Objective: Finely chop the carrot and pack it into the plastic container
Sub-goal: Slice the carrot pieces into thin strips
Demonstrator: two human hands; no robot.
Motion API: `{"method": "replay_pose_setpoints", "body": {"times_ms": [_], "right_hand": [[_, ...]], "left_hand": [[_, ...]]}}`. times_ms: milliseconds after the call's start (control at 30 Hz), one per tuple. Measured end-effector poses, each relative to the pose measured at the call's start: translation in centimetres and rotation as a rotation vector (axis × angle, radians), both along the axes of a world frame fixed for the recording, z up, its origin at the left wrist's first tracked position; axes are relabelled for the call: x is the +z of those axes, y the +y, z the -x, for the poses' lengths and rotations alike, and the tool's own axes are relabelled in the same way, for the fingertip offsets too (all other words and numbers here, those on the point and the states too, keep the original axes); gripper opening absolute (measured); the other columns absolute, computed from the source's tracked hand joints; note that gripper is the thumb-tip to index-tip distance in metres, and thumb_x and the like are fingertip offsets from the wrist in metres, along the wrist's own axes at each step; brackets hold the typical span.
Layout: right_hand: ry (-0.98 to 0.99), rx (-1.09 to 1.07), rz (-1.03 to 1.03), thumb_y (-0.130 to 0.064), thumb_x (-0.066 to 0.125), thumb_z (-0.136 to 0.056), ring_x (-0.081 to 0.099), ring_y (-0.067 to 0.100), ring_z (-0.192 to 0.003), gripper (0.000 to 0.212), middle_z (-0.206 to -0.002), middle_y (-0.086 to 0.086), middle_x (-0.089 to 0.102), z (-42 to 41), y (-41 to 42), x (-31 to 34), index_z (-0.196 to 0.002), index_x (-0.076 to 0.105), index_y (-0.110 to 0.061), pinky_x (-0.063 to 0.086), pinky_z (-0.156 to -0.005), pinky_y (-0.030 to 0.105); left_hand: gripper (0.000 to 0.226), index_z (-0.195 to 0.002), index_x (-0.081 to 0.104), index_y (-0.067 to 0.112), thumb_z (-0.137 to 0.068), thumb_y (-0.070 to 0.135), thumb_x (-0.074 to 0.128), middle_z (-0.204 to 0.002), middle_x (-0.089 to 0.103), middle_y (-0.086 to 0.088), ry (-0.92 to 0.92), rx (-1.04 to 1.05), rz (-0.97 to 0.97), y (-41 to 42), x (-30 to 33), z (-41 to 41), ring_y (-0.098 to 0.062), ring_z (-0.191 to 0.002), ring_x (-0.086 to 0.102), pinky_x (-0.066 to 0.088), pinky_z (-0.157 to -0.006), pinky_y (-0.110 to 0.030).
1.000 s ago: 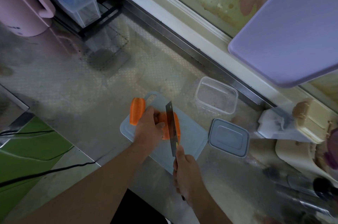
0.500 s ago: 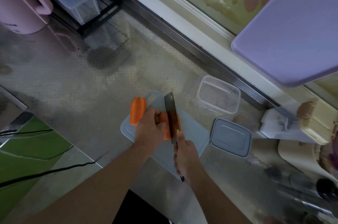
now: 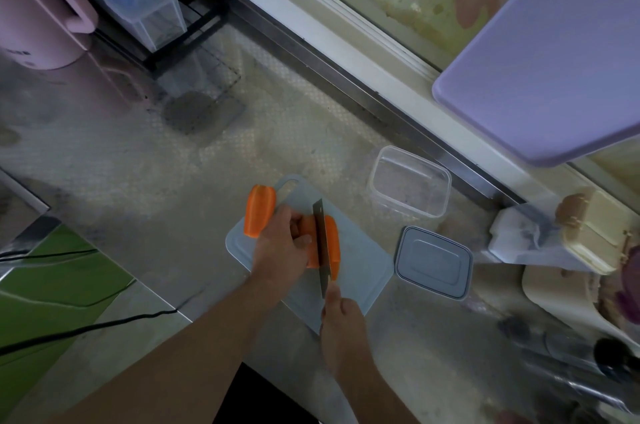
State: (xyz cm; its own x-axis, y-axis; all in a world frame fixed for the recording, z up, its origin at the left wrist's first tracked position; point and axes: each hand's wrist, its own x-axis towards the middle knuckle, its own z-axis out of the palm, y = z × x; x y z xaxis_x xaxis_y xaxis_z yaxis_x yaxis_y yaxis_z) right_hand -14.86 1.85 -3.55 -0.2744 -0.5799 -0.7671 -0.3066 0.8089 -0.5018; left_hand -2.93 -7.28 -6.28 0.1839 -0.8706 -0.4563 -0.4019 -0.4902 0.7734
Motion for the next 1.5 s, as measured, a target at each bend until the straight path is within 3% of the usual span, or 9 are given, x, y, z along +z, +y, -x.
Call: {"method": "replay_pose_setpoints", "body": {"times_ms": [133, 233, 467, 767, 1167, 1300, 1500], "right_hand": [[-0.098, -0.108, 0.074, -0.065, 0.036, -0.100, 0.028, 0.010, -0.047, 0.055, -0.056, -0.005, 0.033, -0.5, -2.2, 0.0, -0.065, 0.038, -0.023, 0.025, -0.046, 0.026], [-0.110, -0.071, 0.110, -0.063, 0.036, -0.101, 0.025, 0.010, -0.048, 0.053, -0.056, -0.005, 0.029, -0.4, -2.4, 0.9, -0.066, 0.037, -0.023, 0.023, -0.048, 0.028], [-0.186, -0.118, 0.100, -0.059, 0.036, -0.103, 0.020, 0.013, -0.047, 0.057, -0.055, -0.002, 0.024, -0.2, -1.4, 2.3, -0.057, 0.032, -0.027, 0.017, -0.047, 0.027], [-0.136, -0.055, 0.061, -0.057, 0.033, -0.105, 0.023, 0.011, -0.047, 0.054, -0.055, -0.003, 0.029, -0.4, -1.2, 2.4, -0.061, 0.038, -0.025, 0.020, -0.046, 0.025], [-0.070, -0.025, 0.033, -0.058, 0.033, -0.104, 0.032, 0.007, -0.044, 0.053, -0.050, -0.010, 0.035, -0.4, 0.4, 2.3, -0.066, 0.045, -0.022, 0.027, -0.046, 0.022], [-0.064, -0.015, -0.005, -0.059, 0.033, -0.103, 0.038, 0.008, -0.049, 0.052, -0.056, -0.008, 0.041, -0.5, 0.2, 2.0, -0.071, 0.049, -0.022, 0.032, -0.049, 0.024], [-0.120, -0.034, -0.007, -0.063, 0.033, -0.102, 0.031, 0.004, -0.042, 0.051, -0.057, -0.007, 0.037, -0.9, -2.5, 0.9, -0.071, 0.045, -0.024, 0.029, -0.043, 0.021]], "left_hand": [[0.024, -0.103, 0.058, 0.024, -0.092, 0.005, 0.068, -0.088, 0.060, 0.008, -0.022, -0.031, 0.003, -0.2, 0.0, -0.1, -0.005, -0.081, 0.058, 0.043, -0.068, -0.022], [0.022, -0.101, 0.057, 0.020, -0.091, 0.001, 0.061, -0.087, 0.060, 0.007, -0.040, -0.068, 0.010, -0.4, 0.1, 0.0, -0.009, -0.078, 0.057, 0.046, -0.072, -0.027], [0.012, -0.109, 0.057, 0.020, -0.100, 0.015, 0.062, -0.098, 0.059, 0.005, -0.070, -0.138, 0.014, -0.3, -0.3, -0.5, -0.011, -0.090, 0.059, 0.051, -0.085, -0.033], [0.015, -0.111, 0.059, 0.021, -0.099, 0.014, 0.065, -0.094, 0.062, 0.007, -0.056, -0.095, -0.008, -0.5, 0.1, -0.5, -0.011, -0.088, 0.062, 0.052, -0.082, -0.033], [0.016, -0.108, 0.058, 0.022, -0.099, 0.011, 0.065, -0.093, 0.061, 0.011, -0.077, -0.048, -0.022, -0.7, 0.2, 0.0, -0.001, -0.085, 0.058, 0.039, -0.068, -0.014], [0.015, -0.105, 0.058, 0.022, -0.098, 0.011, 0.065, -0.091, 0.062, 0.009, -0.077, -0.051, -0.022, -0.6, 0.2, -0.1, -0.003, -0.084, 0.059, 0.040, -0.067, -0.016], [0.016, -0.099, 0.057, 0.023, -0.096, 0.008, 0.061, -0.087, 0.063, 0.008, -0.054, -0.054, -0.032, -0.7, 0.5, -0.2, -0.008, -0.082, 0.061, 0.042, -0.068, -0.020]]}}
